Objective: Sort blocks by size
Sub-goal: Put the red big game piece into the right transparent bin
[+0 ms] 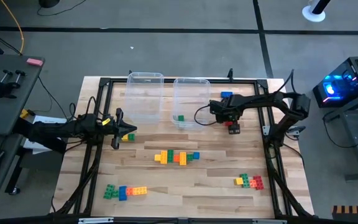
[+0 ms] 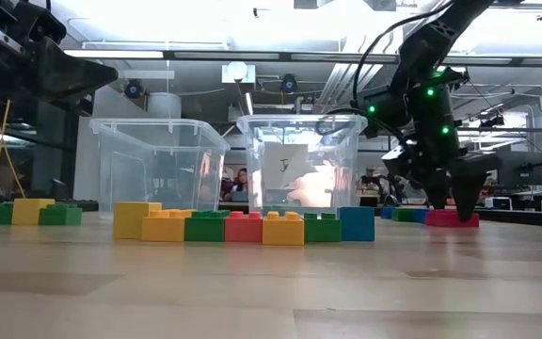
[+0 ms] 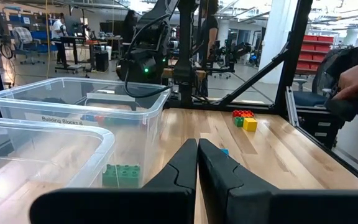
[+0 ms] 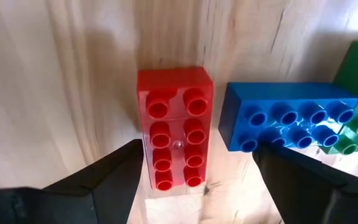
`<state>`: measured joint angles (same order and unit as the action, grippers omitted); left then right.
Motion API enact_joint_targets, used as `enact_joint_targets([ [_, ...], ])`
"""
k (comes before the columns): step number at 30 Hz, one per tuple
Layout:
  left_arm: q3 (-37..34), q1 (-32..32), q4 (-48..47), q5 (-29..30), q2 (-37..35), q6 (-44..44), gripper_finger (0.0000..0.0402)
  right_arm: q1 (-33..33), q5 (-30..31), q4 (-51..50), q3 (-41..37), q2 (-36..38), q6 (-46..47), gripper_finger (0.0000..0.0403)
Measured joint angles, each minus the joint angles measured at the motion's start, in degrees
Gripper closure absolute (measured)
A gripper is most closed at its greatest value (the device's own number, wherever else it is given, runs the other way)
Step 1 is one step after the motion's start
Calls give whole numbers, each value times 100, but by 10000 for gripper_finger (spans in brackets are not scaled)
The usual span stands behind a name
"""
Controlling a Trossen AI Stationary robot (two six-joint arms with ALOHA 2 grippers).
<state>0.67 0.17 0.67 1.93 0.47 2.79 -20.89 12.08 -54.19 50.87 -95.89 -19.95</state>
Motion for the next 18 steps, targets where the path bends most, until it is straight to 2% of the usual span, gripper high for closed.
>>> enact_joint_targets([
  [7,0,0,2,0,0,0,398,-1,-153,-99,95,494,343,94],
  [13,1,1,1,0,0,0,398,1,-118,-712,-7,1007,327,94],
  [18,0,0,2,0,0,0,398,-1,-203,-404,-363,1037,341,94],
])
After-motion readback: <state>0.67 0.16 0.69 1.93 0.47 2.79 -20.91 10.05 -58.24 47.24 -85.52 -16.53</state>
